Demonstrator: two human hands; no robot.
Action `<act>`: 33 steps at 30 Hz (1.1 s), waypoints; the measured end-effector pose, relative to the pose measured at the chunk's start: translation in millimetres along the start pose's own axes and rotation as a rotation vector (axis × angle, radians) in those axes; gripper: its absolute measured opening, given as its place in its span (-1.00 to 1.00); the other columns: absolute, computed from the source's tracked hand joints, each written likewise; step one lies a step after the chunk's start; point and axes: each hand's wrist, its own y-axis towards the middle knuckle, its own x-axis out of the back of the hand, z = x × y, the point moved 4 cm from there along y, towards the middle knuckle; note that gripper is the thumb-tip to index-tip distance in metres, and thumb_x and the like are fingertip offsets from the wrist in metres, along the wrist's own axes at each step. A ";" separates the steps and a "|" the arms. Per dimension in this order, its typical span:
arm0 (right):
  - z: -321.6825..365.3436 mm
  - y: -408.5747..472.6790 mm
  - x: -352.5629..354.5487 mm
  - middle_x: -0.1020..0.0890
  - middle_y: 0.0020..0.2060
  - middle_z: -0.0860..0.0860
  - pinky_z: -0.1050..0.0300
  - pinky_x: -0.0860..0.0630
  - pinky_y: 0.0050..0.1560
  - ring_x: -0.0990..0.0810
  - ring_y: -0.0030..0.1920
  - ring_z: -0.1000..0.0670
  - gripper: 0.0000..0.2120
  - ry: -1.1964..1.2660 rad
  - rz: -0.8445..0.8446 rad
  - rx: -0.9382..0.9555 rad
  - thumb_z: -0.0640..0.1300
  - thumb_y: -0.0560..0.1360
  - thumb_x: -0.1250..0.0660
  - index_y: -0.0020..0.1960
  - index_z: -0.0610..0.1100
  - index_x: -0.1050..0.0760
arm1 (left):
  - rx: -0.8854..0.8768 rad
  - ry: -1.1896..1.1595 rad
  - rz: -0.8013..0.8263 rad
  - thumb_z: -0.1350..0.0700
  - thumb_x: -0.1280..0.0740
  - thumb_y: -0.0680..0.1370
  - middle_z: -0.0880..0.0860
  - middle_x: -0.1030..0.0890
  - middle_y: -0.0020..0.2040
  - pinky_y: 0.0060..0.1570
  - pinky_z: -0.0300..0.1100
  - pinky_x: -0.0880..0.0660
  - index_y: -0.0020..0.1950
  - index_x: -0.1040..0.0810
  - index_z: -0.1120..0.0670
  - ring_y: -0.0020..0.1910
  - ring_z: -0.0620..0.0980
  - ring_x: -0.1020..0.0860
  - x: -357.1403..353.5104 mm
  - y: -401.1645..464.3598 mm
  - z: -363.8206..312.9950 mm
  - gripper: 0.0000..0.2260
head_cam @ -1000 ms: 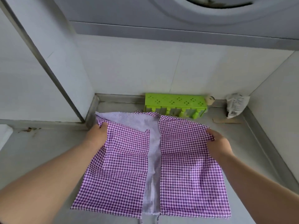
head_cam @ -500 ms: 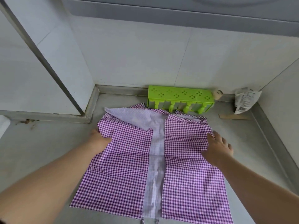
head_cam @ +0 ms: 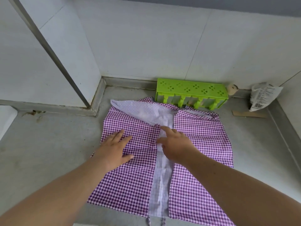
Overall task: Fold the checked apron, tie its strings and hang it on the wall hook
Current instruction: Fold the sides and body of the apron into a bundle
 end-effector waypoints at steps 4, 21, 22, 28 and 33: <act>3.6 34.3 6.9 -0.10 0.64 0.00 -0.20 -0.48 0.34 -0.38 0.48 -0.19 -0.67 0.090 -0.063 -0.068 -0.03 0.67 -0.16 0.38 0.19 -0.47 | 0.004 0.021 -0.013 -0.47 -0.14 0.57 0.06 0.23 0.73 0.67 0.13 0.06 0.72 0.14 -0.15 0.71 0.13 0.17 -8.1 12.8 -3.0 -0.14; -0.9 80.9 5.1 -0.56 0.18 -0.02 -0.13 -0.46 0.19 -0.53 0.19 -0.13 -0.57 -0.158 -0.153 -0.075 -0.20 0.58 -0.21 0.42 0.05 -0.45 | -0.179 0.048 -0.184 -0.47 -0.02 0.58 0.03 0.22 0.73 0.61 0.05 0.27 0.71 0.02 -0.17 0.71 0.09 0.16 -20.6 16.2 -2.6 -0.23; -3.2 82.2 6.8 -0.54 0.22 -0.03 -0.15 -0.44 0.23 -0.52 0.22 -0.14 -0.54 -0.149 -0.155 -0.102 -0.21 0.57 -0.20 0.45 0.03 -0.42 | -0.236 0.068 -0.179 -0.47 -0.02 0.59 0.01 0.24 0.72 0.60 0.03 0.31 0.71 0.02 -0.17 0.71 0.07 0.18 -21.0 12.1 -4.9 -0.24; -21.3 90.3 10.4 -0.45 0.36 -0.08 -0.16 -0.46 0.27 -0.49 0.31 -0.16 -0.49 -0.099 -0.108 -0.218 -0.25 0.56 -0.18 0.50 -0.05 -0.35 | -0.200 0.076 -0.065 -0.54 0.00 0.54 0.06 0.48 0.64 0.65 0.16 0.24 0.66 0.36 -0.27 0.64 0.07 0.42 -51.1 -4.0 1.2 -0.15; -25.1 100.6 -1.8 -0.33 0.46 -0.12 -0.18 -0.47 0.33 -0.44 0.37 -0.18 -0.46 -0.087 -0.035 -0.212 -0.26 0.54 -0.18 0.52 -0.14 -0.31 | -0.126 0.060 -0.048 -0.59 0.08 0.47 0.14 0.53 0.62 0.63 0.23 0.26 0.62 0.42 -0.30 0.63 0.13 0.45 -57.6 -5.2 1.4 -0.13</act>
